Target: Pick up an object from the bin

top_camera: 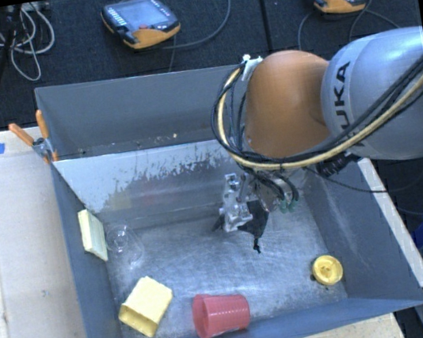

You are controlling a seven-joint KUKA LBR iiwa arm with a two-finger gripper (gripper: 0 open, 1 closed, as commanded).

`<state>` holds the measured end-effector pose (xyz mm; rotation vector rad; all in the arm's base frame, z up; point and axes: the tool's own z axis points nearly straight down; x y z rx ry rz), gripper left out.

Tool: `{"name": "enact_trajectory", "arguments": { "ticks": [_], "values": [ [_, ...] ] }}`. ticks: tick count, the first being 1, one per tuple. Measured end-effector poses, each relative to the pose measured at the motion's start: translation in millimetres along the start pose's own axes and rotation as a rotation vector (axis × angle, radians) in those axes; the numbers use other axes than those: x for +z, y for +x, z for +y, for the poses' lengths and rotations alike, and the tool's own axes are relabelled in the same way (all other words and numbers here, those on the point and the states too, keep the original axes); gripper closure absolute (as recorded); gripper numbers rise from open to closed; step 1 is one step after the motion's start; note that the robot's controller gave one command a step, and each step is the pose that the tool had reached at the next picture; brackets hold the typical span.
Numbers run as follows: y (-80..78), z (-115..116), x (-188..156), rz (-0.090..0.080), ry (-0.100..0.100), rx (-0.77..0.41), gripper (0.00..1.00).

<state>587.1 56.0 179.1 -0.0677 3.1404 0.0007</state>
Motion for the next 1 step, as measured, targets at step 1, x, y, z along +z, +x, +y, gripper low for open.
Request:
{"name": "enact_trajectory", "arguments": {
  "ticks": [1],
  "values": [
    [1.9, -1.6, -41.5, -0.001, 0.000, -0.030, 1.00]
  ]
}}
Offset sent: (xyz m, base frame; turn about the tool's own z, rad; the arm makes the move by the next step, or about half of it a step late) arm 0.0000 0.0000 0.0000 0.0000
